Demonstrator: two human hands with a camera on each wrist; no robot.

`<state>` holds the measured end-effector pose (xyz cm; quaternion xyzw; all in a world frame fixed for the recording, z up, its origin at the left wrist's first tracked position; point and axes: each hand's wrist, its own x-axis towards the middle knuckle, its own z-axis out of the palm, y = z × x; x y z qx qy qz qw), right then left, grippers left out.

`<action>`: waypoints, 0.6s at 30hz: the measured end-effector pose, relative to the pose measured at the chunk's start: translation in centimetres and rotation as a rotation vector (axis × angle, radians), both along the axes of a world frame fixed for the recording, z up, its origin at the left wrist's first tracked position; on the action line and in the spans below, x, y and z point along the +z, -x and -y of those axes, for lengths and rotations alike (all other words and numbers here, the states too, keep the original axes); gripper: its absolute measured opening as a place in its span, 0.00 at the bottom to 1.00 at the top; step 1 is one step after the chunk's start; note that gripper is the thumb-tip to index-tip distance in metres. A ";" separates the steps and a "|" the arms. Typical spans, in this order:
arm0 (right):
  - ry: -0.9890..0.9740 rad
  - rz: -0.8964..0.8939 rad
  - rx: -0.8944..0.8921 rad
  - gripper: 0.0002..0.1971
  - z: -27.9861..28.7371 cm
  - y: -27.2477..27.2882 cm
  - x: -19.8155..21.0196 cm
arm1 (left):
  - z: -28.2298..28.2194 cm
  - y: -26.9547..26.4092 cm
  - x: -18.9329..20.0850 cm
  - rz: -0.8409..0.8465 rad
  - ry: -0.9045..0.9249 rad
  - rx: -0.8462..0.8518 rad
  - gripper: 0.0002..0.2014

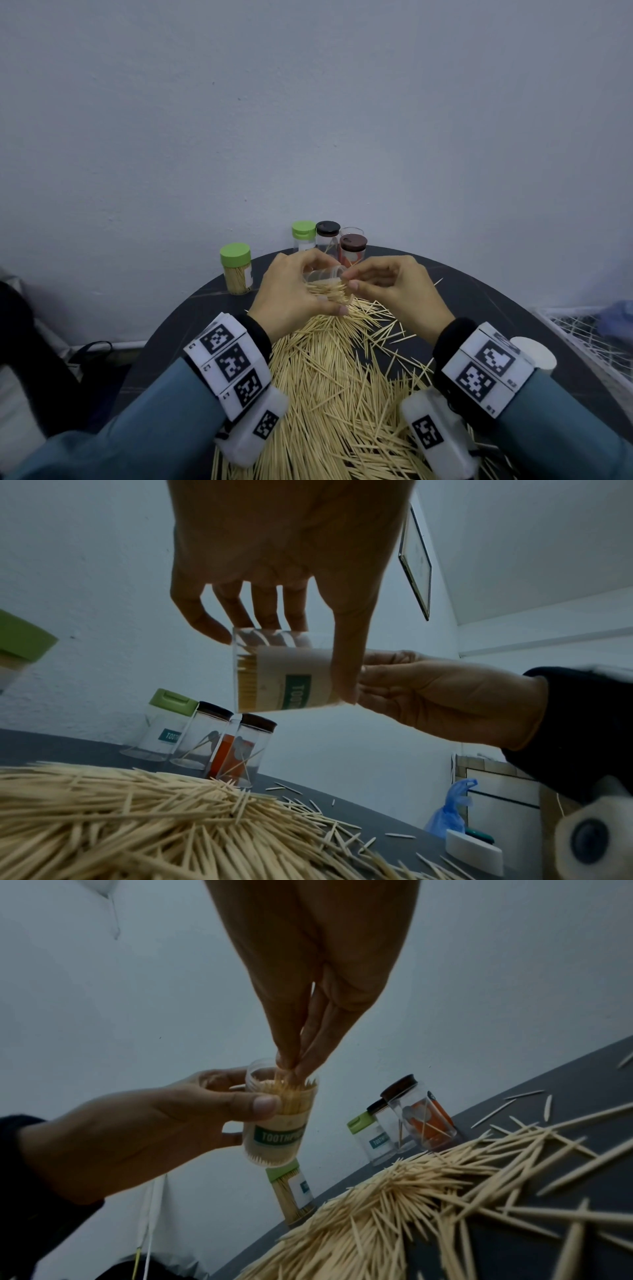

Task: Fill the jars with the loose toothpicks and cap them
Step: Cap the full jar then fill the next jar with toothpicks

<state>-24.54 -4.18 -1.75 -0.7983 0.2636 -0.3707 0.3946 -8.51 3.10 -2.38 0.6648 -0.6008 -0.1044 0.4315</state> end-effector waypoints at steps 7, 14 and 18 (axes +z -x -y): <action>-0.007 0.013 -0.022 0.08 0.1 0.0 -0.3 | -0.1 0.0 0.2 -0.055 0.002 -0.010 0.26; -0.037 -0.008 0.026 0.07 0.8 0.2 -0.2 | 0.0 -0.2 0.3 -0.105 -0.014 -0.021 0.26; -0.034 0.024 -0.073 0.03 1.5 0.0 -0.2 | 0.1 -0.5 0.3 -0.167 -0.011 -0.010 0.24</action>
